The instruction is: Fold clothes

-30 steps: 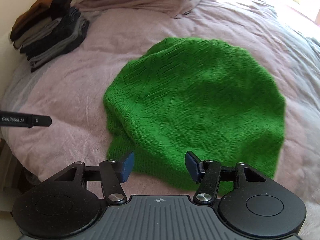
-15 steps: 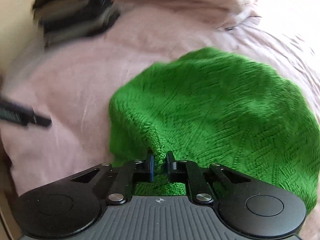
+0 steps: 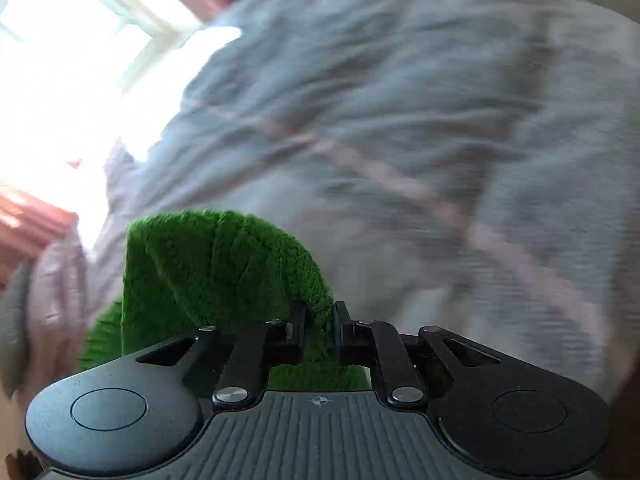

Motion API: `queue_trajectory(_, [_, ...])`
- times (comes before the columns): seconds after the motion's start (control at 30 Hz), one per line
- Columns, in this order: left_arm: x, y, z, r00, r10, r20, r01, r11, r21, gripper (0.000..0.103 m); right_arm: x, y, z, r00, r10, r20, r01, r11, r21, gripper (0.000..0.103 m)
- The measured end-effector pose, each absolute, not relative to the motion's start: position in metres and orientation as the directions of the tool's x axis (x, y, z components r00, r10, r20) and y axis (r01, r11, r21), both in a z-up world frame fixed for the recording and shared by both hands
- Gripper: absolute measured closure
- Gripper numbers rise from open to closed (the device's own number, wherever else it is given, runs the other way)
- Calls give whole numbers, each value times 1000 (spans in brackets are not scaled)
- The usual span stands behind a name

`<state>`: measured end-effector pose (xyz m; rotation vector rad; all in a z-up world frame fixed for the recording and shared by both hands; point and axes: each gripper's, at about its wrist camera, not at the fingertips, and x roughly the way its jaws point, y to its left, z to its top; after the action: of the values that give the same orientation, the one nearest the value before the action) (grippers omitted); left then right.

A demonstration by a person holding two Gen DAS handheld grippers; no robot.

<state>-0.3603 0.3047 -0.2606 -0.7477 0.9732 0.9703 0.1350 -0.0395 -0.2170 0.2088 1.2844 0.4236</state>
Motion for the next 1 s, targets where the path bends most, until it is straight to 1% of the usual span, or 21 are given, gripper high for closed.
queue_trajectory(0.07, [-330,296,-269,261,306,-916,-893,436,-108,52,144,-56,-219,262,341,-903,-242,929,281,86])
queue_trajectory(0.1, [-317,293,-273,270,298,-916,-881,460,-110,52,142,-56,-216,295,319,-900,-302,925,229,74])
queue_trajectory(0.13, [-302,289,-278,276,290,-916,-869,483,-108,52,138,-52,-213,324,328,-888,-374,906,198,62])
queue_trajectory(0.2, [-279,283,-287,282,278,-918,-851,514,-106,52,124,-31,-209,352,382,-855,-548,824,143,56])
queue_trajectory(0.27, [-259,279,-293,292,272,-917,-841,529,-110,52,107,-2,-213,357,424,-832,-699,712,64,53])
queue_trajectory(0.33, [-239,277,-297,296,273,-916,-834,541,-108,52,82,32,-225,310,494,-812,-834,551,16,51])
queue_trajectory(0.43, [-214,283,-299,302,282,-911,-826,555,-102,52,51,73,-240,213,574,-791,-932,363,13,50])
queue_trajectory(0.47, [-208,287,-298,307,287,-907,-823,559,-101,52,43,86,-249,194,595,-780,-952,307,-2,50])
queue_trajectory(0.6, [-189,304,-296,316,318,-894,-818,569,-86,52,17,139,-254,165,690,-705,-984,163,-71,50])
queue_trajectory(0.8, [-173,329,-300,310,325,-893,-819,569,-77,52,-10,207,-291,225,717,-660,-952,17,-306,50])
queue_trajectory(0.83, [-170,331,-301,307,323,-895,-817,572,-74,52,-11,215,-297,226,720,-657,-944,-6,-331,51])
queue_trajectory(0.87, [-168,334,-301,308,320,-896,-814,576,-74,52,-7,221,-301,216,733,-645,-937,-30,-348,54])
queue_trajectory(0.9, [-166,336,-301,311,317,-896,-810,582,-75,52,2,225,-299,203,743,-638,-941,-32,-336,95])
queue_trajectory(0.93, [-163,339,-300,316,315,-895,-804,589,-77,52,17,227,-291,198,745,-637,-958,9,-288,100])
queue_trajectory(1.0, [-155,345,-298,335,307,-891,-790,606,-88,53,67,222,-257,168,787,-594,-986,132,-104,100])
